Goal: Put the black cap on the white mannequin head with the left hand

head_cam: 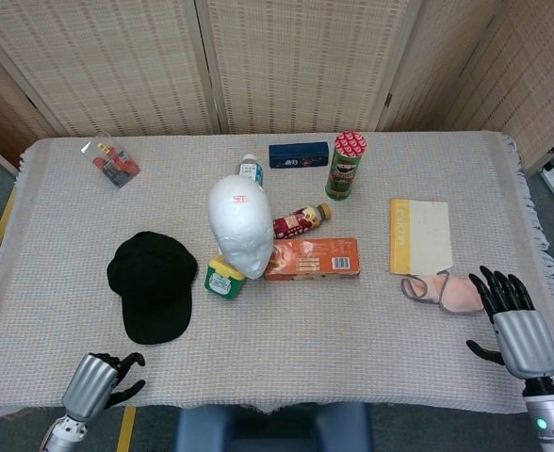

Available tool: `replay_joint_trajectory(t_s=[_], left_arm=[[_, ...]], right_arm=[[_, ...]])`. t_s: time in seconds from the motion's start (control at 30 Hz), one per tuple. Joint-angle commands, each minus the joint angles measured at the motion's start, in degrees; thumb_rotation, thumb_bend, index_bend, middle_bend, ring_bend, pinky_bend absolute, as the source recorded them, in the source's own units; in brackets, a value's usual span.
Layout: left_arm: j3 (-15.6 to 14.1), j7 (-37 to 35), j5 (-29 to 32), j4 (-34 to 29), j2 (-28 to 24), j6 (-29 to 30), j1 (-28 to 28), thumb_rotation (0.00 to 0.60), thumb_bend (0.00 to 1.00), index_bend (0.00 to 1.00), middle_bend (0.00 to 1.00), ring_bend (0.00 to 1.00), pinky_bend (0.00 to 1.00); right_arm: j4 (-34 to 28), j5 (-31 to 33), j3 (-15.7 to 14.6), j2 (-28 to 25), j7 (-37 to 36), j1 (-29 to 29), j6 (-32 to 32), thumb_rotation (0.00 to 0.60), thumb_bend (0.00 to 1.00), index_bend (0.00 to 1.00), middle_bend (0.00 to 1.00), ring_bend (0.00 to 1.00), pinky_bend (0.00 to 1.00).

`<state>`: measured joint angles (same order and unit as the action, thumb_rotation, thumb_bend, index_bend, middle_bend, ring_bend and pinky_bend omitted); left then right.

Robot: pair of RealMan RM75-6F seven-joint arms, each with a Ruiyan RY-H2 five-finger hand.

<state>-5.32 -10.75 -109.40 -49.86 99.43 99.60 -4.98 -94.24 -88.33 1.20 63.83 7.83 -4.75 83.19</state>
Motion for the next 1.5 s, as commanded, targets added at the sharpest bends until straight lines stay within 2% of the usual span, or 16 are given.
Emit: replay_joint_trajectory(t_s=[0.03,0.17,0.33,0.6,0.97,1.5], left_arm=[[0.66,-3.04,-0.27,7.31,7.02,0.94,-2.06,0.6,0.21,0.54,1.0,1.0,1.0],[0.95,-3.23,-0.83,15.48,12.31,2.93,-4.03,0.6,0.26,0.48,1.0,1.0,1.0],[1.52,-3.72,0.61,24.53,17.61,2.07,-6.25,0.6,0.3,0.47,1.0,1.0,1.0],[1.12,-3.73,3.25,34.54,21.08,-1.44,-7.67,0.6,0.3,0.43,1.0,1.0,1.0],[0.85,-4.49,6.69,39.01,21.39,-4.27,-8.09,0.6,0.33,0.43,1.0,1.0,1.0],[0.83,-2.99,10.02,40.46,20.22,-4.93,-8.71,0.6,0.36,0.44,1.0,1.0,1.0]], right_arm=[[-0.09,0.33,0.02,-0.21,-0.09,0.0,-0.26,0.6,0.01,0.0,0.0,0.0,0.0],[-0.88,0.71,-0.56,-1.04,-0.73,-0.28,-1.9,0.6,0.01,0.0,0.0,0.0,0.0],[-1.32,0.35,-0.74,-1.66,-1.33,-0.35,-2.03,0.6,0.01,0.0,0.0,0.0,0.0],[-1.46,1.03,-0.49,-2.33,-2.23,-0.44,-2.36,0.6,0.01,0.0,0.0,0.0,0.0],[-2.09,0.91,-0.87,-2.75,-2.45,-0.57,-3.02,0.6,0.01,0.0,0.0,0.0,0.0],[-2.69,0.11,-1.63,-3.45,-3.05,-0.91,-4.02,0.6,0.01,0.0,0.0,0.0,0.0]])
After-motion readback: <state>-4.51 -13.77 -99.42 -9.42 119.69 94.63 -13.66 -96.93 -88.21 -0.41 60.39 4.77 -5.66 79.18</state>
